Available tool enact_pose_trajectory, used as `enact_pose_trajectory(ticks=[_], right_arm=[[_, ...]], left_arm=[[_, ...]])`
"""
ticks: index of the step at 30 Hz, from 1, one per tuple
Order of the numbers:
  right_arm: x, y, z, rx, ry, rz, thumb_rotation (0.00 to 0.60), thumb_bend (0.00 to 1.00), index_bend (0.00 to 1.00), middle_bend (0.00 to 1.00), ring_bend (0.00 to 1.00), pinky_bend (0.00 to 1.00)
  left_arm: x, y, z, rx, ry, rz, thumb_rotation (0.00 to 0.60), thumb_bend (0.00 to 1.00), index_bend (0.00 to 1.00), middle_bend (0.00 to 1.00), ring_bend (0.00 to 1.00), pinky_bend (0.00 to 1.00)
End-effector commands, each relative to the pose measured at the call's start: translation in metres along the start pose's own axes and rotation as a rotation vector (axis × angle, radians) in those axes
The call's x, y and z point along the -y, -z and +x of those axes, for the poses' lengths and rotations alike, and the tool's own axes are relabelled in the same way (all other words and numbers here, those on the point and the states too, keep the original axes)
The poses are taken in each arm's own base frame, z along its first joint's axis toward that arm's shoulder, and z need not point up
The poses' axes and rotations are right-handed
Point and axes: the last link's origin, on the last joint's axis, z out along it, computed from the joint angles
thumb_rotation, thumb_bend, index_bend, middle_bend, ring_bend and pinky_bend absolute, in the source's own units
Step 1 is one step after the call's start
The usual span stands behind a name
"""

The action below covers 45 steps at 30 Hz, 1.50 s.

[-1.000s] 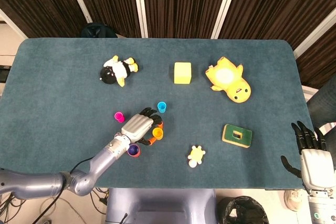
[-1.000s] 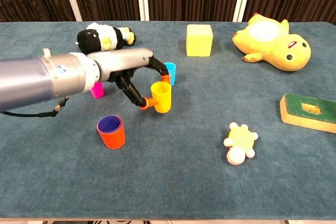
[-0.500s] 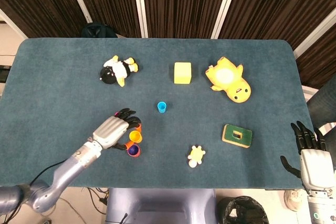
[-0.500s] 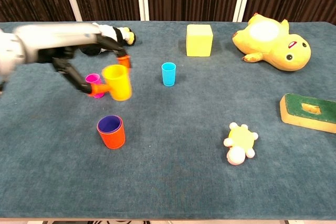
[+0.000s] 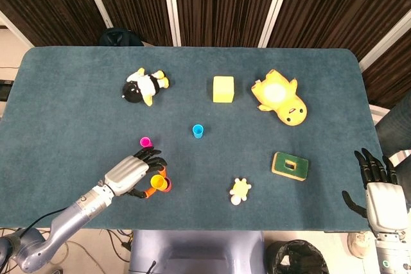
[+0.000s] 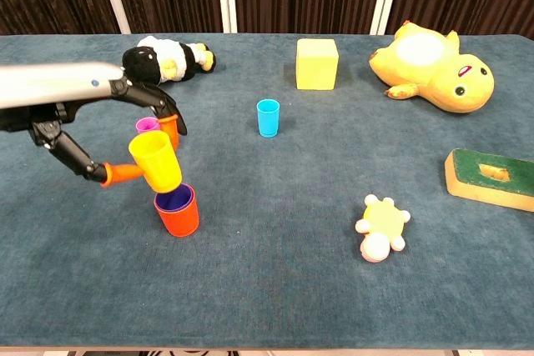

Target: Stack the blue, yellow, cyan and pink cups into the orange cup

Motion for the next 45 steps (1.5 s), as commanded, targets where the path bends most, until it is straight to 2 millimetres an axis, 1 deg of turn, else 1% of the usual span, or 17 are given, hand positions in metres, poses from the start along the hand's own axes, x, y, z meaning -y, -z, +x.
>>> enact_pose_trajectory(ticks=[1, 7, 16, 28, 31, 37, 40, 45], right_arm=[[-0.001, 0.000, 0.001, -0.003, 0.000, -0.002, 0.600, 0.32, 0.05, 0.07, 0.14, 0.06], [0.000, 0.000, 0.000, 0.000, -0.002, 0.002, 0.600, 0.32, 0.05, 0.07, 0.14, 0.06], [0.000, 0.000, 0.000, 0.000, -0.002, 0.001, 0.600, 0.32, 0.05, 0.07, 0.14, 0.06], [-0.001, 0.001, 0.001, -0.006, -0.006, -0.002, 0.600, 0.32, 0.05, 0.07, 0.14, 0.06], [-0.001, 0.000, 0.001, -0.005, -0.006, -0.001, 0.600, 0.32, 0.05, 0.07, 0.14, 0.06], [0.000, 0.000, 0.001, -0.005, -0.004, -0.001, 0.600, 0.32, 0.05, 0.07, 0.14, 0.06], [0.000, 0.000, 0.001, -0.005, -0.004, -0.001, 0.600, 0.32, 0.05, 0.07, 0.14, 0.06], [0.001, 0.000, 0.000, -0.002, -0.004, 0.000, 0.600, 0.32, 0.05, 0.07, 0.14, 0.06]], left_arm=[[0.001, -0.002, -0.005, 0.010, -0.008, -0.005, 0.600, 0.34, 0.43, 0.23, 0.06, 0.03], [0.004, -0.009, -0.015, 0.008, -0.039, 0.004, 0.600, 0.34, 0.43, 0.23, 0.06, 0.03], [0.003, -0.018, -0.023, 0.014, -0.078, 0.004, 0.600, 0.34, 0.42, 0.23, 0.06, 0.03], [0.002, -0.022, -0.026, 0.005, -0.090, 0.012, 0.600, 0.34, 0.42, 0.23, 0.06, 0.03], [0.003, -0.021, -0.026, 0.002, -0.093, 0.019, 0.600, 0.33, 0.38, 0.22, 0.06, 0.02], [0.007, -0.020, -0.028, 0.035, -0.133, 0.035, 0.600, 0.25, 0.25, 0.18, 0.05, 0.02], [0.009, -0.019, -0.026, 0.043, -0.147, 0.048, 0.600, 0.24, 0.19, 0.17, 0.05, 0.02], [0.004, -0.019, -0.014, -0.019, -0.110, 0.061, 0.600, 0.24, 0.19, 0.18, 0.05, 0.02]])
